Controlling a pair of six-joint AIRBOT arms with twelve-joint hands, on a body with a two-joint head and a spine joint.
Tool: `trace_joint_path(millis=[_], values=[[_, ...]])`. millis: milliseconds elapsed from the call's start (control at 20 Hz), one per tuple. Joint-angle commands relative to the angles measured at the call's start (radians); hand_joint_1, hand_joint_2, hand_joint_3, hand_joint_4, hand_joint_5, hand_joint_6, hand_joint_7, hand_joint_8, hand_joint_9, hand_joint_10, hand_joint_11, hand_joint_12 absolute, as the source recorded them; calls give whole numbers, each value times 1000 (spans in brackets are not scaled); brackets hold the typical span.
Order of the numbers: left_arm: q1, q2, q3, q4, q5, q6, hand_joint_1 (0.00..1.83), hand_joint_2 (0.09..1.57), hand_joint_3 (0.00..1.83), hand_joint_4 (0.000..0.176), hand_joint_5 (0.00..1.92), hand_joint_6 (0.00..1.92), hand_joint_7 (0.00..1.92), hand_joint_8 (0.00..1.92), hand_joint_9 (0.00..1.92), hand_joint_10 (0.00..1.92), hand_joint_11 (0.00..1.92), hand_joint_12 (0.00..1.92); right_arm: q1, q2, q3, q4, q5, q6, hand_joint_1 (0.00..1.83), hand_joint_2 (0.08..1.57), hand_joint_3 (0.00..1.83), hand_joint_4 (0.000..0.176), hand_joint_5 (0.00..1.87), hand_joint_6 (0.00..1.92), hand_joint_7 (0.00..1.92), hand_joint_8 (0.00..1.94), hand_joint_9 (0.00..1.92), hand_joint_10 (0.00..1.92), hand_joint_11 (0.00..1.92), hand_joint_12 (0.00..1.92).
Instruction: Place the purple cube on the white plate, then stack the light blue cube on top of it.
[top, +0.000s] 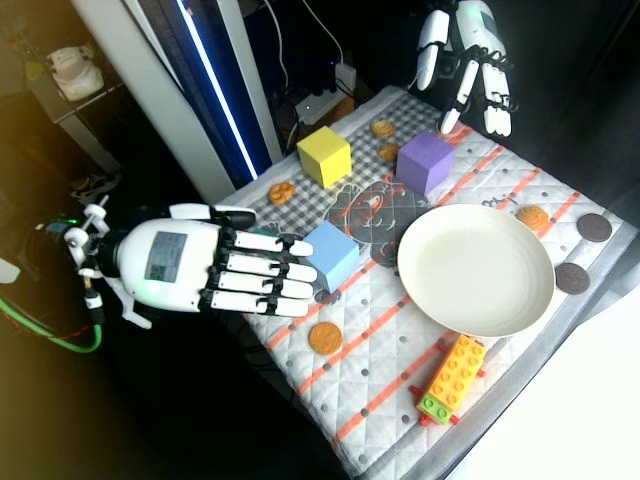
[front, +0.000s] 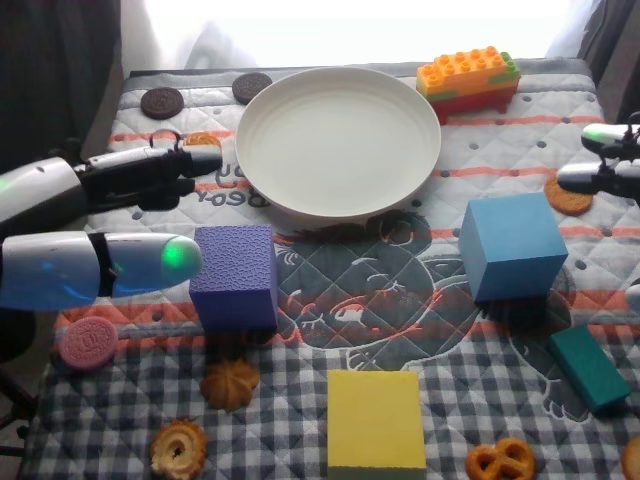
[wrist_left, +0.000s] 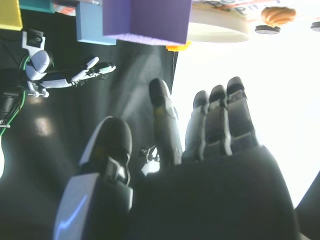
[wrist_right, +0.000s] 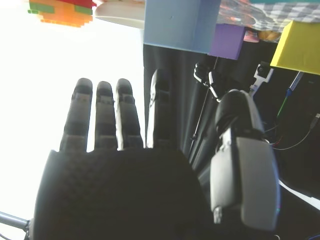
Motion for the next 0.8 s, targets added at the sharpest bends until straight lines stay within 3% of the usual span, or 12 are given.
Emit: trace_joint_path(millis=[0, 50, 150, 400, 700, 750], values=[[-14, -2, 3, -17, -113, -4, 95, 976, 1, 176, 4, 0, 6, 0, 10, 0, 0, 240, 13, 3, 5, 29, 111, 2, 142, 1058, 1, 176, 9, 0, 0, 0, 2, 0, 0, 546], [-16, -2, 4, -17, -113, -4, 146, 923, 0, 176, 0, 0, 0, 0, 1, 0, 0, 54, 13, 3, 5, 29, 111, 2, 122, 1041, 0, 176, 1, 0, 0, 0, 0, 0, 0, 432], [-27, -5, 7, -17, -107, 10, 260, 885, 0, 176, 0, 0, 0, 0, 0, 0, 0, 1, 13, 3, 5, 29, 111, 2, 101, 1011, 0, 176, 0, 0, 0, 0, 0, 0, 0, 100], [-119, -52, 10, -14, 24, 186, 565, 747, 0, 176, 0, 0, 0, 0, 0, 0, 0, 0, 14, 3, 6, 29, 111, 2, 115, 986, 0, 176, 0, 0, 0, 0, 0, 0, 46, 98], [-188, -96, 54, 34, 181, 216, 687, 714, 0, 176, 0, 0, 0, 0, 0, 0, 0, 0, 16, 3, 6, 27, 112, 2, 112, 1001, 2, 176, 0, 0, 0, 0, 0, 0, 0, 92], [-198, -106, 63, 34, 200, 223, 686, 714, 0, 176, 0, 0, 0, 0, 0, 0, 0, 0, 16, 3, 5, 27, 112, 2, 100, 1005, 2, 176, 0, 0, 0, 0, 0, 0, 0, 18]])
